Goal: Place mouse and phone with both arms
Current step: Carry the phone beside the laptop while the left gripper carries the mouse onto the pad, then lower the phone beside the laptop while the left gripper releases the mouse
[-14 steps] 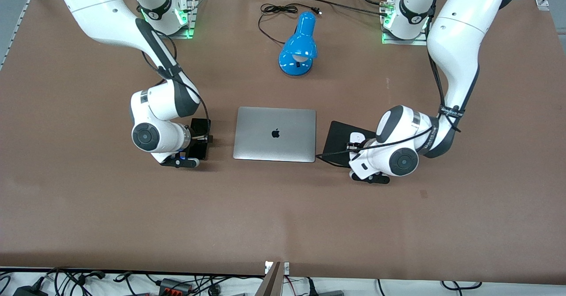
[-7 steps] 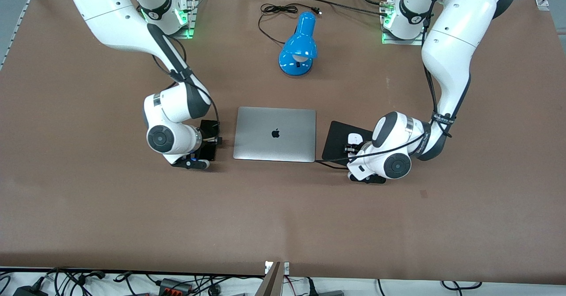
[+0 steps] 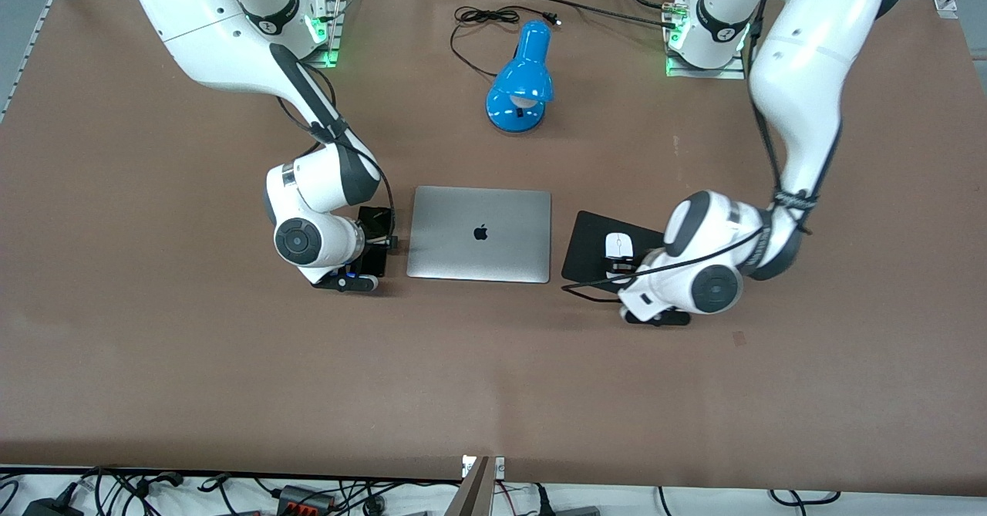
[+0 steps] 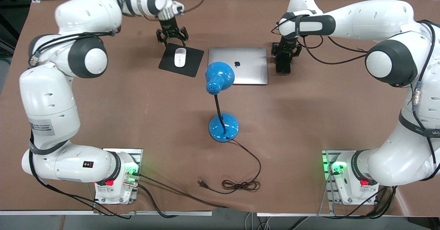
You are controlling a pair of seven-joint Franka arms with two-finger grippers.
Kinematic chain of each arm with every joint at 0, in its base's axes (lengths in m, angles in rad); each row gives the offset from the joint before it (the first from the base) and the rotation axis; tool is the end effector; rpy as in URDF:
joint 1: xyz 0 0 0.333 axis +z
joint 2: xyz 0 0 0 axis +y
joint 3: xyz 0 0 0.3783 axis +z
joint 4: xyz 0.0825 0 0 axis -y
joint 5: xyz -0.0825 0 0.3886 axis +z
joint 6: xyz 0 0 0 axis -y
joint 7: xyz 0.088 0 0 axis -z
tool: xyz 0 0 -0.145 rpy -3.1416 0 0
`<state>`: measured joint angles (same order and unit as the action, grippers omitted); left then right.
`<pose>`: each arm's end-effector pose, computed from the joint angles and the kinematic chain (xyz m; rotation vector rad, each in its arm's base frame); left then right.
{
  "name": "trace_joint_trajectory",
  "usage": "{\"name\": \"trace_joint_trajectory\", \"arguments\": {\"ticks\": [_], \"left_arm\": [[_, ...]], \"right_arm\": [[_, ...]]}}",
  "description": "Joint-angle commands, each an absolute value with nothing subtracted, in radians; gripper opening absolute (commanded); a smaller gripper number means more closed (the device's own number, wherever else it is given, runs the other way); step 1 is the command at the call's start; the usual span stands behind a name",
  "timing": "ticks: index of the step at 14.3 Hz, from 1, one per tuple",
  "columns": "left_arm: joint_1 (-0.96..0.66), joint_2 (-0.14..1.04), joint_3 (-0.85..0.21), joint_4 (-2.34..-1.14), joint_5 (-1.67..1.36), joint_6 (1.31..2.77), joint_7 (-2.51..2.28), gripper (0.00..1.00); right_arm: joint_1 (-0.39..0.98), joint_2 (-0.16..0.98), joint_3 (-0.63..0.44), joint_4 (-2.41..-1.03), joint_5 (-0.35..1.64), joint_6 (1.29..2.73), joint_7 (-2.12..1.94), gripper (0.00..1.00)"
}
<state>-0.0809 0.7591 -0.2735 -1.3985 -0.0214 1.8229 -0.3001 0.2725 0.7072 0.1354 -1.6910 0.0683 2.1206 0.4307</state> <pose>0.6931 -0.2188 0.2539 2.9867 -0.0042 -0.5461 0.6237 0.2665 0.1774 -3.0807 0.1336 0.4783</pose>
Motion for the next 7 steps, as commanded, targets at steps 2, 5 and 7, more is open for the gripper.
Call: {"name": "trace_joint_trajectory", "arguments": {"ticks": [2, 5, 7], "left_arm": [[-0.042, 0.597, -0.244, -1.408, -0.026, 1.692, -0.314, 1.00], [-0.002, 0.517, -0.221, -1.379, -0.031, 1.536, -0.317, 1.00], [0.047, 0.503, -0.221, -1.320, -0.025, 1.444, -0.305, 1.00]], "right_arm": [[0.293, 0.718, 0.132, -1.669, 0.083, 2.129, 0.483, 0.18], [0.296, 0.718, 0.132, -1.669, 0.081, 2.129, 0.482, 0.18], [0.310, 0.718, 0.132, -1.667, 0.081, 2.128, 0.482, 0.18]]}}
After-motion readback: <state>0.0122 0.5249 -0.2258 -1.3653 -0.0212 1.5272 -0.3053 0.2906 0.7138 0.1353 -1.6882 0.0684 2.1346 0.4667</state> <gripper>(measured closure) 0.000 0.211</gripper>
